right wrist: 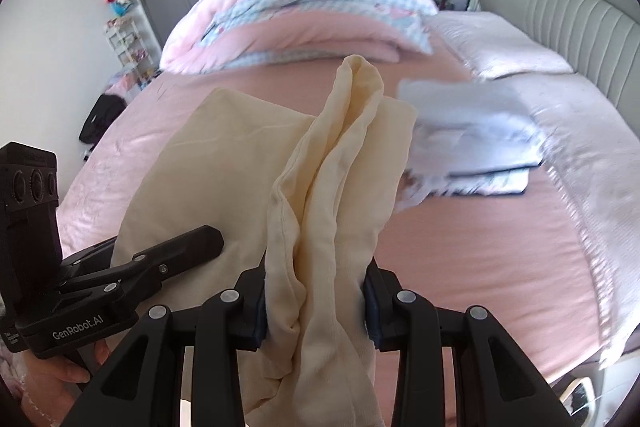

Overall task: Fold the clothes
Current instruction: 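Grasp the cream bundle with the right gripper and lift it toward the white clothes stack, then lower the cream bundle onto the white clothes stack and open the right gripper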

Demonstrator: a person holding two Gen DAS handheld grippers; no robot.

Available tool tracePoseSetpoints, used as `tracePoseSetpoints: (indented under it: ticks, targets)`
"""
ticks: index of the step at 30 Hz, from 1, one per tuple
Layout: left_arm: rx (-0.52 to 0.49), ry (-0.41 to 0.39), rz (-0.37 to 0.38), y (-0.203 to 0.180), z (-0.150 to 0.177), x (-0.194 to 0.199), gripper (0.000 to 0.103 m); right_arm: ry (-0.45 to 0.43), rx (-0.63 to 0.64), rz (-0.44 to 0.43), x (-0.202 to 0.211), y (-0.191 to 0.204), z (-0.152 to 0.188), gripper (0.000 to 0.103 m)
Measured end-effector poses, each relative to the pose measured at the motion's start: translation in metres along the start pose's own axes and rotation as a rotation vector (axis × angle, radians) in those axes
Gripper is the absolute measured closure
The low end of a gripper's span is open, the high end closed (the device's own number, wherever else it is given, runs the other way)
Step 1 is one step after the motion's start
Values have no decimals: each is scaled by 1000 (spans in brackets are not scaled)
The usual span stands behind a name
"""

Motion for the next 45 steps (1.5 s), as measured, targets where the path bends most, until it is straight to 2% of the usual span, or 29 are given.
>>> tracePoseSetpoints:
  ticks: [6, 11, 14, 19, 23, 24, 25, 28, 30, 32, 34, 35, 37, 39, 41, 43, 45]
  targets:
    - [-37, 1, 85, -54, -87, -61, 65, -51, -58, 10, 11, -87, -88, 66]
    - [65, 74, 97, -64, -124, -124, 65, -30, -137, -26, -13, -157, -142, 66]
    - [87, 122, 80, -63, -125, -164, 65, -19, -164, -45, -35, -192, -161, 66]
    - [122, 196, 59, -49, -104, -215, 65, 37, -214, -36, -83, -240, -153, 66]
    - [163, 277, 77, -39, -81, -237, 52, 38, -288, -76, -105, -271, -132, 66]
    - [161, 280, 89, -37, -81, -233, 50, 31, -307, -97, -106, -275, -128, 66]
    - [158, 282, 101, -36, -80, -230, 50, 28, -327, -121, -105, -278, -125, 61]
    - [96, 212, 72, -34, -90, -200, 50, -15, -396, -191, -87, -282, -123, 58]
    - [28, 137, 23, -33, -100, -180, 50, -100, -425, -194, -62, -290, -133, 58]
    - [-55, 59, -56, -33, -108, -162, 50, -188, -450, -151, -34, -302, -146, 58]
    - [-89, 22, -59, -37, -111, -157, 50, -260, -435, -114, -12, -302, -160, 57]
    - [-100, 8, -48, -40, -112, -156, 50, -263, -393, -127, -12, -289, -166, 56]
    - [-114, 47, -25, -44, -105, -170, 50, -264, -308, -154, -12, -263, -177, 56]
    - [-124, 120, -26, -47, -92, -196, 50, -176, -227, -161, -38, -238, -175, 56]
    - [-146, 160, -64, -48, -83, -219, 50, -81, -169, -142, -67, -222, -168, 56]
    - [-160, 157, -104, -45, -75, -231, 49, -29, -155, -76, -94, -228, -156, 57]
    - [-130, 152, -92, -42, -72, -236, 49, -51, -164, -56, -103, -239, -147, 61]
Point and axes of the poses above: each gripper's, at about its wrist camera, not at the fingertips, and x roughly against the way its jaws point, y to its left, z to its underside, the point moved 8 cm from there along -x, roughly the way its jaws point, and after that the axes turned 5 degrees about -z, right-handed, at the moved point
